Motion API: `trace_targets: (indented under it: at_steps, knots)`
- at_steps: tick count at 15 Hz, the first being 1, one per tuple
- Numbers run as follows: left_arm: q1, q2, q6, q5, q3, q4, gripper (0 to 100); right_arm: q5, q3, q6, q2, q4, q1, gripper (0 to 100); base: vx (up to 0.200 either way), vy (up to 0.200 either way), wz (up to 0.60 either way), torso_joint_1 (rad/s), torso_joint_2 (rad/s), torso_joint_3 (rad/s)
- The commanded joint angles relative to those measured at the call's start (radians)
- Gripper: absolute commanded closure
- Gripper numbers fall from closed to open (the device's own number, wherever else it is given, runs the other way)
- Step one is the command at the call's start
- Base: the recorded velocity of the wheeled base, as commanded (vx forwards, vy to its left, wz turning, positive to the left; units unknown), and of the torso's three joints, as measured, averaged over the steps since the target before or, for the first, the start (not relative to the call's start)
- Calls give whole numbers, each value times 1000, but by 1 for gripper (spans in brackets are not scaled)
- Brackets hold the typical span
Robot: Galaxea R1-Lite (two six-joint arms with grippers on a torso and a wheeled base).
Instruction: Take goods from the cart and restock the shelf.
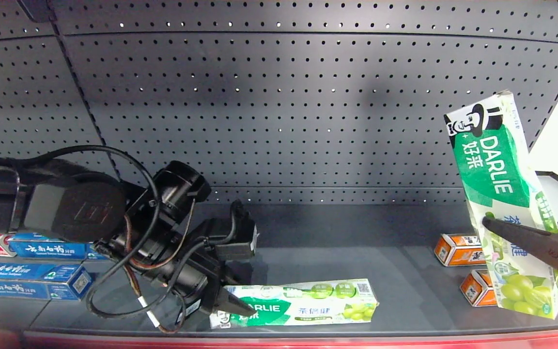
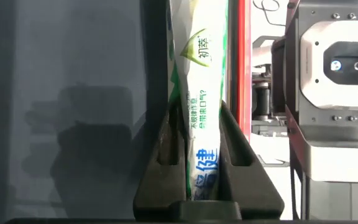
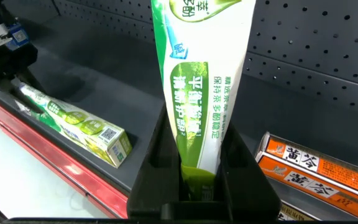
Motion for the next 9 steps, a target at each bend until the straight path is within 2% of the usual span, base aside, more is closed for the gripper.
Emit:
trace_targets:
  at_steps: [1,9]
  knots:
    - [-2,-7,0,0,18,-1,0,2,0,0,0,0,-1,100,0,0,0,0,0,0]
    - [-4,-84,-2,0,6,-20,0,2,2,0,-2,0,1,100,0,0,0,0,0,0]
